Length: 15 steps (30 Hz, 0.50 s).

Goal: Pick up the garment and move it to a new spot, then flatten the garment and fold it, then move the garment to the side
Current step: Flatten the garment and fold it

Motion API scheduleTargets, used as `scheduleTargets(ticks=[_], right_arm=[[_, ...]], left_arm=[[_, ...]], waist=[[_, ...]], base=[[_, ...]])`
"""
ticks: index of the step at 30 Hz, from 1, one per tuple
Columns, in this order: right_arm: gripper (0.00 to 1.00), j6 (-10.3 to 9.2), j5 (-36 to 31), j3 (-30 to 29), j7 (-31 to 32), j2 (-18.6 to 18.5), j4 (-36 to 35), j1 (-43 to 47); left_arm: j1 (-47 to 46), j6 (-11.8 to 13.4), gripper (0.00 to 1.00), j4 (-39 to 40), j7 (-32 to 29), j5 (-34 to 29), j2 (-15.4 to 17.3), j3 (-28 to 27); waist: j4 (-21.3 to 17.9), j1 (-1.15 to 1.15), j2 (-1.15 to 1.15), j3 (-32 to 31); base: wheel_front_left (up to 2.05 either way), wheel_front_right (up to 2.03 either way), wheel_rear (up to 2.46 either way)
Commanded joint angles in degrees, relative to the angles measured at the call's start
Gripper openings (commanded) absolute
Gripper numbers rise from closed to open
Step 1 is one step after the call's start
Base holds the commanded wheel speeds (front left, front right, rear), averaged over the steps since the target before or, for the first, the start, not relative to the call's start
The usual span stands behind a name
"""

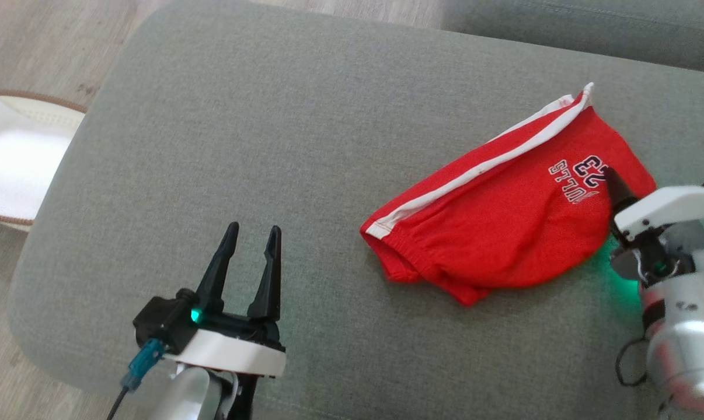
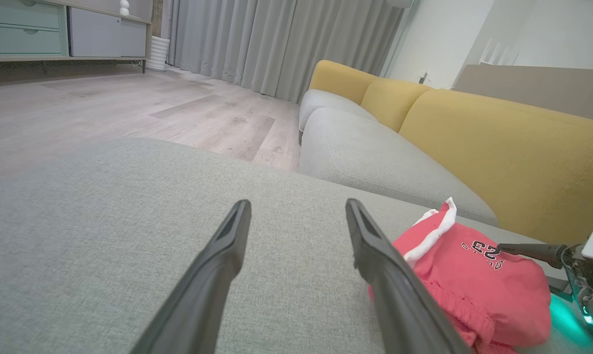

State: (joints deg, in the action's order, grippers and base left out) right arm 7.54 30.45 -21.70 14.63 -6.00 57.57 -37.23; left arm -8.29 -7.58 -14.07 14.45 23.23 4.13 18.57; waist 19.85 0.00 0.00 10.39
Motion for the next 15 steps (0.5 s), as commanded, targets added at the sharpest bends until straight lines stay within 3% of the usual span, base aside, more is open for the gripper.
scheduleTargets(ticks=[1,15], right_arm=[[1.0,-0.05,-0.7,0.8,1.6,0.9,1.8,-0.7],[1.0,-0.05,-5.7,-2.6,4.5,0.0,13.1,-9.0]], left_arm=[[-2.4,0.1,1.0,1.9,0.5,0.3,0.3,-1.3],[-4.2,0.1,1.0,2.6,0.5,3.1,-0.8,0.1]], waist=[[0.5,0.0,0.0,0.5],[2.5,0.0,0.0,3.2]], base=[[0.0,0.0,0.0],[0.0,0.0,0.0]])
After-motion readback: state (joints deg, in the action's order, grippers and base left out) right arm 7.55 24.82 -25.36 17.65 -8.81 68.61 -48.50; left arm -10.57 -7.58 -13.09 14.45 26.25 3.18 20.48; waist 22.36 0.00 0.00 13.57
